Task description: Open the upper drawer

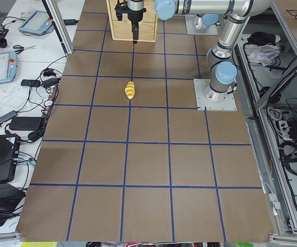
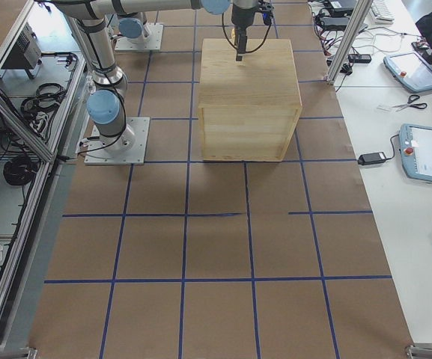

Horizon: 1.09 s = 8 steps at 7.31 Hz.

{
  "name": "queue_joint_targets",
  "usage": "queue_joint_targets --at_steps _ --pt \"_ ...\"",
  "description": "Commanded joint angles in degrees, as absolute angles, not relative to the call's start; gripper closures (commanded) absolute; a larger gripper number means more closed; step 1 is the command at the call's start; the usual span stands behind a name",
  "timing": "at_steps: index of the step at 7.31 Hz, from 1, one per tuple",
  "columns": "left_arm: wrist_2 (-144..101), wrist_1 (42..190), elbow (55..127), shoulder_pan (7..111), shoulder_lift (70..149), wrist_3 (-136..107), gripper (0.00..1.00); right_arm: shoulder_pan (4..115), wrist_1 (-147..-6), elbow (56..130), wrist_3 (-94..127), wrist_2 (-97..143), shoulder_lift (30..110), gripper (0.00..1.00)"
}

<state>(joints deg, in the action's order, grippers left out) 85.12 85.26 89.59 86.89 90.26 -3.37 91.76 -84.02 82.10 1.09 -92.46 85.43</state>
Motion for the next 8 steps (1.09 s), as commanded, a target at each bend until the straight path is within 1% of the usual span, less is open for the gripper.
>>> queue_joint_targets --at_steps 1,3,6,8 --pt "81.0 80.8 88.9 90.8 91.1 -7.0 0.00 91.8 -84.0 82.1 1.1 -92.5 85.4 0.00" --pt "75.8 76.1 88.8 95.6 93.2 -18.5 0.00 91.8 -84.0 82.1 1.1 -92.5 85.4 0.00" --pt "74.5 70.0 88.8 102.1 97.7 -20.4 0.00 91.8 -84.0 82.2 1.1 -92.5 85.4 0.00" --pt "73.7 68.5 88.5 105.0 101.1 -20.1 0.00 91.8 -84.0 82.2 1.1 -92.5 85.4 0.00"
